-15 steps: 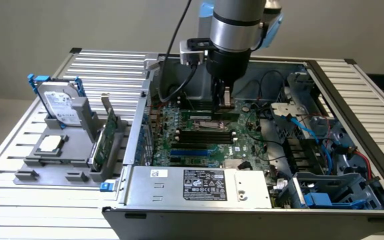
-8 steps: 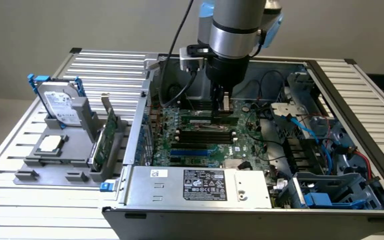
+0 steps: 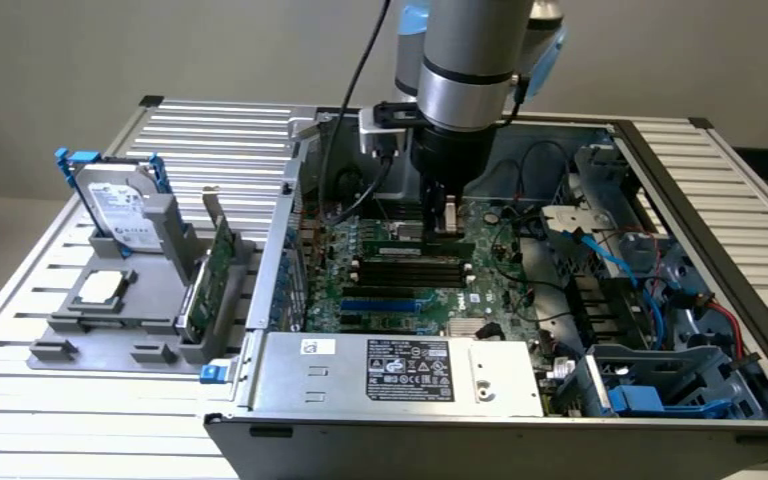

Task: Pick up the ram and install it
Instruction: 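Insert the ram into the slot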

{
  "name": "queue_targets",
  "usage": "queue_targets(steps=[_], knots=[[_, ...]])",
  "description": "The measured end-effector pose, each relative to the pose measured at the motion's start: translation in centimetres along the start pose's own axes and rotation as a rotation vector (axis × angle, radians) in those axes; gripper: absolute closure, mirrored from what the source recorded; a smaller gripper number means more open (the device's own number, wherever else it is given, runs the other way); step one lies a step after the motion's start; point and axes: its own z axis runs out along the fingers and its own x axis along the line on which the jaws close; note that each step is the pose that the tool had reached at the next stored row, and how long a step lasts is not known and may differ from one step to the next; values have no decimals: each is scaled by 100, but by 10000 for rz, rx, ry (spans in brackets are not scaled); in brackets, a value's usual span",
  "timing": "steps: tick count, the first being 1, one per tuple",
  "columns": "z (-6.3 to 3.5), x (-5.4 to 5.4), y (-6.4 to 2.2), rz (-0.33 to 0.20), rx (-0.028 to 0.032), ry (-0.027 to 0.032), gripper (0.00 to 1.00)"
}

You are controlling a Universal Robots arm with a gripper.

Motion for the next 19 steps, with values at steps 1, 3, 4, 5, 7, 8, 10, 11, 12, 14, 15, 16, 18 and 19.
queue_targets(steps=[1,3,4,5,7,8,10,11,12,14,15,16,18,19], knots=[[19,-1,1,0,1,11,86],[54,-2,5,0,-1,34,86],[70,-2,5,-1,-1,41,86],[87,-3,5,-1,-1,49,86],[123,-4,7,2,-3,81,86],[141,-4,8,2,-4,97,86],[178,-5,8,3,-6,132,86],[195,-6,8,4,-6,146,86],[206,-7,8,3,-7,149,86],[210,-7,8,7,-8,154,86],[210,-8,8,16,-9,154,86],[211,-8,9,20,-9,154,86],[216,-9,8,25,-7,148,86],[223,-10,8,29,-7,147,86]])
